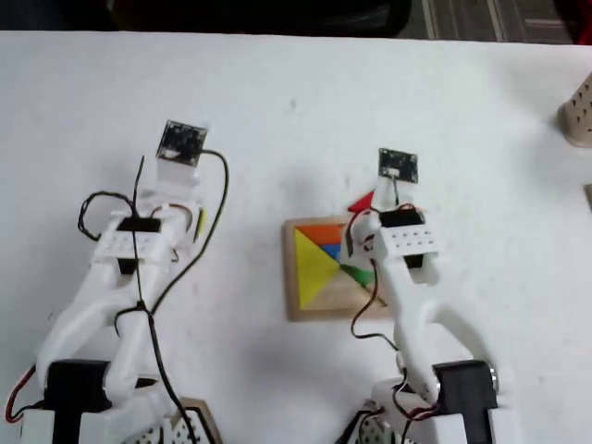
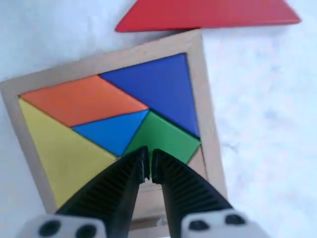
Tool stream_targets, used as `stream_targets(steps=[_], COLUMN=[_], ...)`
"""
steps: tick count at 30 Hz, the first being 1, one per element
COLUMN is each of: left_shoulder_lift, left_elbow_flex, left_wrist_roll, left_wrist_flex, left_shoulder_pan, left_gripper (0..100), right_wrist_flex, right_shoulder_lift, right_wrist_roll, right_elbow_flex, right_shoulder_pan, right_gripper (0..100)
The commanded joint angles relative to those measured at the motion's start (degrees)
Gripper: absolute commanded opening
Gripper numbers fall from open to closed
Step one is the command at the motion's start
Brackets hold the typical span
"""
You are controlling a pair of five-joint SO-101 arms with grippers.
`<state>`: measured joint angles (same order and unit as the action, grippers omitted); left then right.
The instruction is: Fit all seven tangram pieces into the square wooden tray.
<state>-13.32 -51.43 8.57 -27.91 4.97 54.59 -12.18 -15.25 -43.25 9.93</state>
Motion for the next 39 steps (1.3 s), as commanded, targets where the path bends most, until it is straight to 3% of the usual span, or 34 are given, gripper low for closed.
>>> stream_targets(steps=[1,10,16,23,29,35,39], left_shoulder_lift=[-0.92,-0.92,-0.92,-0.84,-0.84,-0.84,-0.84], left_elbow_flex=[0.35,0.35,0.35,0.35,0.35,0.35,0.35], left_wrist_roll=[0.18,0.09,0.09,0.09,0.09,0.18,0.18], left_wrist_flex=[1.23,1.23,1.32,1.49,1.58,1.67,1.67], left_shoulder_pan=[-0.48,-0.48,-0.48,-0.4,-0.4,-0.31,-0.22], left_gripper=[10,10,10,11,11,11,11], right_wrist_flex=[0.31,0.22,-7.08,-7.87,-7.87,-7.87,-8.31], right_shoulder_lift=[-2.68,-2.24,-1.36,11.91,25.45,31.25,34.15], right_wrist_roll=[0.18,0.35,7.3,14.68,28.31,29.8,29.8], right_elbow_flex=[2.99,7.3,13.01,20.84,32.26,41.05,42.37], right_shoulder_pan=[-1.45,-4.62,-8.22,-6.2,-6.81,-6.55,-7.78], right_gripper=[1.8,1.8,2.5,16.6,11.4,1.1,1.6])
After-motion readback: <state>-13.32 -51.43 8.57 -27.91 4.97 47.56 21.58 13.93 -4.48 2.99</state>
